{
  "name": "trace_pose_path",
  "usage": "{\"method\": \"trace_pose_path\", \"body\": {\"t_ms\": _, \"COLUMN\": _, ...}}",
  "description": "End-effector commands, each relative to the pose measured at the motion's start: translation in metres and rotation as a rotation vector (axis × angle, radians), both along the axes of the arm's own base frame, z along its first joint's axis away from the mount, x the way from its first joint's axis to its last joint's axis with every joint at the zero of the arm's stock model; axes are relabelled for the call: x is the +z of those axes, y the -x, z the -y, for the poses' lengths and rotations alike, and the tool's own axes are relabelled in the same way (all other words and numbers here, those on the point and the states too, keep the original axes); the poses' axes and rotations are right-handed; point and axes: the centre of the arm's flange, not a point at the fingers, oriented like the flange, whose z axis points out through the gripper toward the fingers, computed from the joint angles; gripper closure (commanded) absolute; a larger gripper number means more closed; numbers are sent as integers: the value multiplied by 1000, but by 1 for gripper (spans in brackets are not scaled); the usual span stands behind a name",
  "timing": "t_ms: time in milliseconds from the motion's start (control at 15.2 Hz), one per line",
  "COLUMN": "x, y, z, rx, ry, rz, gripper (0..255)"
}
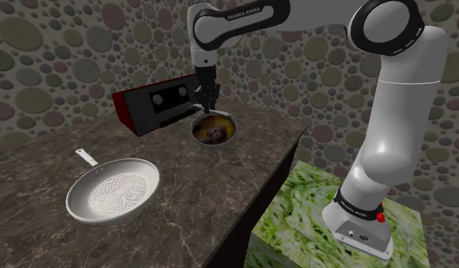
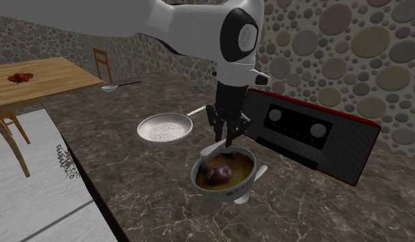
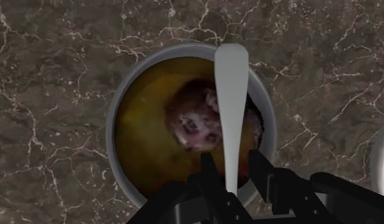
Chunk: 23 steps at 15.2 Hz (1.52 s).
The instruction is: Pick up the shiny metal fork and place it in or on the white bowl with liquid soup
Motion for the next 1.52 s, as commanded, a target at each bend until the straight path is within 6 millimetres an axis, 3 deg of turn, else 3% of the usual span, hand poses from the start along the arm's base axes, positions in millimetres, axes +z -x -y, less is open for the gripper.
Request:
{"method": "trace_pose_path", "body": {"t_ms": 0, "x": -8, "y": 3, "z": 8, "rx": 1, "ry": 0, "rz": 0, "gripper": 255}}
{"method": "trace_pose_path", "body": {"t_ms": 594, "x": -54, "y": 3, "z": 8, "rx": 1, "ry": 0, "rz": 0, "gripper": 255}}
{"method": "trace_pose_path", "body": {"t_ms": 1056, "x": -54, "y": 3, "z": 8, "rx": 1, "ry": 0, "rz": 0, "gripper": 255}}
{"method": "trace_pose_path", "body": {"t_ms": 1122, "x": -54, "y": 3, "z": 8, "rx": 1, "ry": 0, "rz": 0, "gripper": 0}}
{"method": "trace_pose_path", "body": {"t_ms": 1452, "x": -54, "y": 3, "z": 8, "rx": 1, "ry": 0, "rz": 0, "gripper": 0}}
